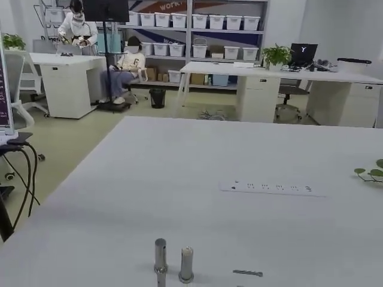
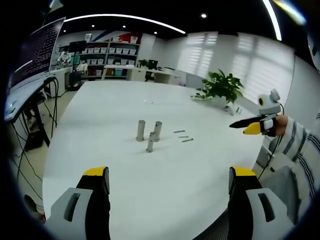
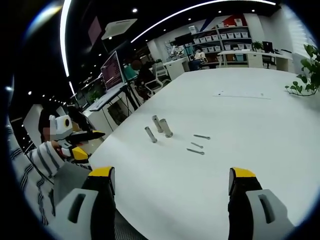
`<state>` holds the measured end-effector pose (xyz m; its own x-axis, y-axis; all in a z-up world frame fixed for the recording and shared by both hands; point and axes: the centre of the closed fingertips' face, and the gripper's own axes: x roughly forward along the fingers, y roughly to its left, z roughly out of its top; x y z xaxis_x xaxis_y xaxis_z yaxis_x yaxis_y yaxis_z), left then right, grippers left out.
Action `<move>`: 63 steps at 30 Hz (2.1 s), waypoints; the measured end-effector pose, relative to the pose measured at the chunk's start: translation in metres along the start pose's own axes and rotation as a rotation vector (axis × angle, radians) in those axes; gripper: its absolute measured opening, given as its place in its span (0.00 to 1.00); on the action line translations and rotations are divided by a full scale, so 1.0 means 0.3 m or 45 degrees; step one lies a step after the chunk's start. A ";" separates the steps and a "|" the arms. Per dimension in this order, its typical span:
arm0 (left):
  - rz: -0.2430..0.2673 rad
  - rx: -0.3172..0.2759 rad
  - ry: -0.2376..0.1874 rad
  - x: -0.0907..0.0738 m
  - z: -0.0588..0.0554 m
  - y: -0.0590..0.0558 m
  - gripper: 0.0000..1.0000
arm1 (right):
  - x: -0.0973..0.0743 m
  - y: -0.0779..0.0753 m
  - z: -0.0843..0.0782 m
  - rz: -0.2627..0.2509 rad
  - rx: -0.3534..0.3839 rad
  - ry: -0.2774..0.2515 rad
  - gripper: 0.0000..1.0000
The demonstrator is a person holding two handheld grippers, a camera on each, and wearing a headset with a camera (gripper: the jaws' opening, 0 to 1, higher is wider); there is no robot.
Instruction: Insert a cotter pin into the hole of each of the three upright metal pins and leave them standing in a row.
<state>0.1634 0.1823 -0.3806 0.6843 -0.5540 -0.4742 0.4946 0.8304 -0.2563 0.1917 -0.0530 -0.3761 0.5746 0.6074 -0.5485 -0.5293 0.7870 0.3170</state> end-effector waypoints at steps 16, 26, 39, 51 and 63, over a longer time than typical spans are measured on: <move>0.031 -0.006 0.001 -0.003 -0.002 0.036 0.99 | -0.035 -0.049 -0.018 -0.059 -0.033 0.047 0.93; 0.073 0.017 -0.022 -0.006 0.011 0.079 0.94 | -0.031 -0.058 -0.023 -0.085 -0.021 0.061 0.93; 0.058 0.083 -0.070 0.012 0.101 0.136 0.83 | -0.029 -0.050 -0.009 -0.105 -0.063 0.068 0.93; -0.023 0.189 -0.041 0.114 0.139 0.146 0.73 | -0.029 -0.042 -0.008 -0.108 -0.067 0.075 0.93; -0.106 0.281 0.010 0.226 0.155 0.131 0.60 | -0.021 -0.027 -0.027 -0.081 -0.077 0.097 0.93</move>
<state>0.2541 0.1744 -0.3837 0.6326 -0.6187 -0.4659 0.6548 0.7485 -0.1050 0.1871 -0.0642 -0.3815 0.5603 0.5444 -0.6242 -0.5312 0.8144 0.2335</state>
